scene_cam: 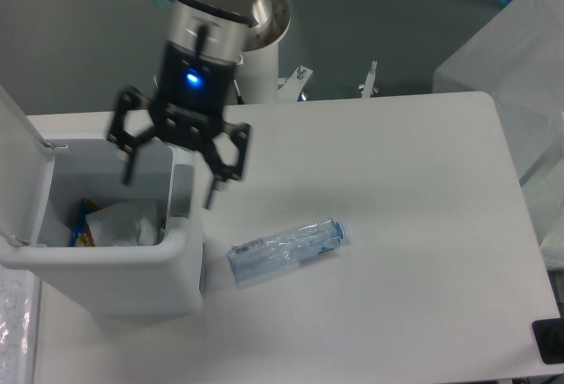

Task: Place the trash in the trash can
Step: 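Move the open gripper back over the clear plastic bottle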

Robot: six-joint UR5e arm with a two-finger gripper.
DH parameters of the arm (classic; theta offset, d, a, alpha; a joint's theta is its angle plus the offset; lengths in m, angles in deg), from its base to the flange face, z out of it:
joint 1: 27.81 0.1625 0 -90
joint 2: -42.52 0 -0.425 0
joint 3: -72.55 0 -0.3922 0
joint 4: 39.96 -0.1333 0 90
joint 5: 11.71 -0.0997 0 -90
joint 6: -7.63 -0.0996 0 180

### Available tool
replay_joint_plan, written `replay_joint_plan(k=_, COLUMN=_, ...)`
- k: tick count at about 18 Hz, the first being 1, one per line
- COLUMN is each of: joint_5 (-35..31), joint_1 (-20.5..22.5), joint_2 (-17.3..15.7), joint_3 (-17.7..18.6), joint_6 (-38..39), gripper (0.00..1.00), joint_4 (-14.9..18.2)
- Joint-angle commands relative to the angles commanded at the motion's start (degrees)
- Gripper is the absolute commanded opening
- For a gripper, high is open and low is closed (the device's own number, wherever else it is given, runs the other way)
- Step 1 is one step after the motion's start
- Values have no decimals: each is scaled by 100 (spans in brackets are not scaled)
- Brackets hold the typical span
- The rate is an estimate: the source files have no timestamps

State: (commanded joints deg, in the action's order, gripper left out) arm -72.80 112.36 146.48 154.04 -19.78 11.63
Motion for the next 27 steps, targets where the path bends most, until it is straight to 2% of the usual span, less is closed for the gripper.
replay_joint_plan(k=3, joint_5=-17, joint_1=228, joint_2=405, joint_3=-299, joint_6=-545, gripper=100, joint_4=9)
replay_joint_plan(k=8, joint_5=-9, joint_1=686, joint_2=826, joint_3=-247, joint_6=-1415, gripper=100, joint_4=9)
replay_joint_plan(k=10, joint_5=-26, joint_1=687, joint_2=1151, joint_3=-247, joint_6=-1662, gripper=100, joint_4=-9)
replay_joint_plan(k=13, joint_5=-18, joint_1=669, joint_2=1398, joint_3=-378, joint_6=-1690, gripper=100, joint_4=0)
replay_joint_plan(k=15, joint_5=-26, joint_1=678, joint_2=1477, joint_3=-370, joint_6=-1689, gripper=100, joint_4=17)
replay_joint_plan(k=18, joint_5=-61, joint_1=696, joint_2=1469, joint_3=-160, joint_6=-1829, gripper=100, joint_4=26)
replay_joint_plan(k=21, joint_5=-447, joint_1=687, joint_2=1495, joint_3=-80, joint_6=-1909, gripper=100, joint_4=35)
replay_joint_plan(k=24, joint_5=-483, joint_1=695, joint_2=1583, joint_3=-45, joint_6=-2338, gripper=100, joint_4=44)
replay_joint_plan(k=27, joint_5=-807, joint_1=696, joint_2=1592, joint_3=95, joint_6=-2602, gripper=100, joint_4=114)
